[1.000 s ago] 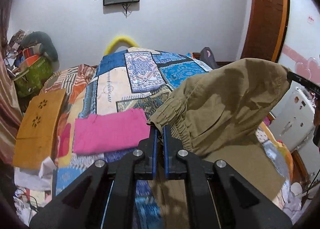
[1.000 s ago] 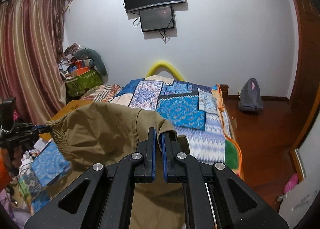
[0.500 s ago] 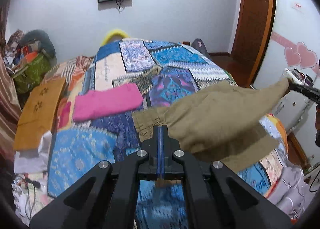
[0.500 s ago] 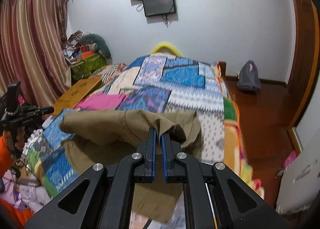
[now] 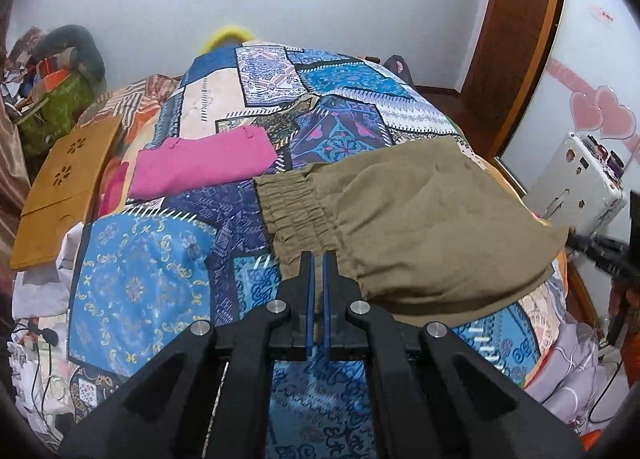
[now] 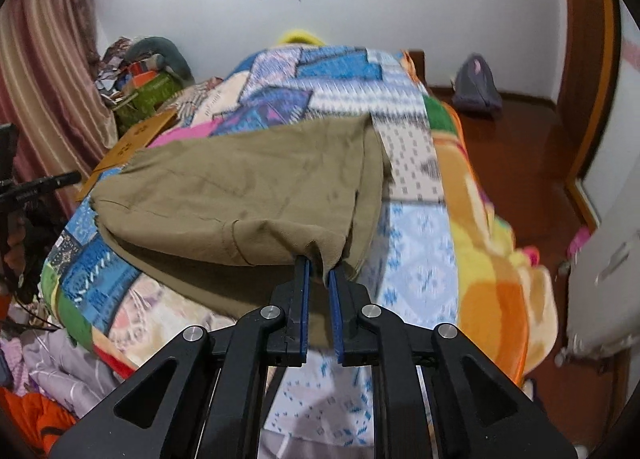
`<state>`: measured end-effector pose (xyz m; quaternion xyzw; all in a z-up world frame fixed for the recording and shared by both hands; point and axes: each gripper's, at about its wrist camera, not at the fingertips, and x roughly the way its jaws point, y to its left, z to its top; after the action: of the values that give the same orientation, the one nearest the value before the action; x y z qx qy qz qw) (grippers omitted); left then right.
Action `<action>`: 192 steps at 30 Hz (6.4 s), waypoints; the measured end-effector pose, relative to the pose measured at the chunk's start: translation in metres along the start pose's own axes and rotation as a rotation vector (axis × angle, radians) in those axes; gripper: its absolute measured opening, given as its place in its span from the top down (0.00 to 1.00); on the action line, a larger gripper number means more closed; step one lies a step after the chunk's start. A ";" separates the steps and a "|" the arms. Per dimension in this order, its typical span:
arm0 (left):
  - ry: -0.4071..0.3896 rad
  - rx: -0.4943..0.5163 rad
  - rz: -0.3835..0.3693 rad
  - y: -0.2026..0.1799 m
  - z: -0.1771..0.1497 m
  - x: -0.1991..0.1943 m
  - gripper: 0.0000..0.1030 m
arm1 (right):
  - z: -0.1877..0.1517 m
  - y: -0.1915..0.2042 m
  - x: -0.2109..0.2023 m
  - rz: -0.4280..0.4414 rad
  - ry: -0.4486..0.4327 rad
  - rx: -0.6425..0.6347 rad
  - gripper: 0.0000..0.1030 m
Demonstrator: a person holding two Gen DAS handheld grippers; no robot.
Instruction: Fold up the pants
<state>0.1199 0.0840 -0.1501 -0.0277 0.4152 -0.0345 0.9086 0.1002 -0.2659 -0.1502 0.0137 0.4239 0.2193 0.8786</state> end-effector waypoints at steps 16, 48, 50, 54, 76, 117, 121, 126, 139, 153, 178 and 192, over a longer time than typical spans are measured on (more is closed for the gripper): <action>0.081 0.034 -0.016 -0.039 0.003 0.050 0.89 | 0.023 0.019 -0.001 0.002 -0.043 0.003 0.68; 0.042 -0.027 0.104 0.027 0.050 0.063 0.56 | 0.065 -0.007 0.039 -0.031 0.009 -0.004 0.60; 0.073 -0.052 0.099 0.037 0.056 0.081 0.56 | 0.082 -0.013 0.050 -0.035 0.000 -0.008 0.60; 0.128 -0.075 0.087 0.044 0.065 0.114 0.56 | 0.112 -0.023 0.077 -0.052 -0.010 -0.023 0.59; 0.205 -0.077 0.056 0.050 0.072 0.178 0.45 | 0.165 -0.063 0.213 0.088 0.158 0.003 0.67; 0.247 0.048 0.003 -0.009 0.073 0.176 0.77 | 0.128 -0.005 0.198 -0.057 0.222 -0.224 0.73; 0.228 0.041 0.032 -0.005 0.074 0.165 0.76 | 0.128 -0.017 0.182 -0.147 0.229 -0.229 0.73; 0.129 -0.001 0.062 0.009 0.075 0.116 0.76 | 0.123 -0.019 0.134 -0.148 0.175 -0.227 0.72; 0.079 -0.051 0.030 0.010 0.037 0.048 0.67 | 0.130 0.080 0.064 0.089 -0.024 -0.228 0.57; 0.118 -0.005 0.029 -0.010 -0.012 0.070 0.65 | 0.112 0.178 0.176 0.198 0.251 -0.343 0.57; 0.085 -0.002 0.117 -0.016 -0.023 0.047 0.47 | 0.015 0.067 0.056 0.141 0.206 -0.162 0.50; 0.151 -0.313 -0.135 0.006 -0.038 0.018 0.40 | 0.050 0.084 0.036 0.137 0.027 -0.194 0.50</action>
<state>0.1036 0.0880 -0.1888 -0.1938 0.4796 -0.0324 0.8552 0.1256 -0.1672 -0.1272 -0.0451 0.4106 0.3191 0.8530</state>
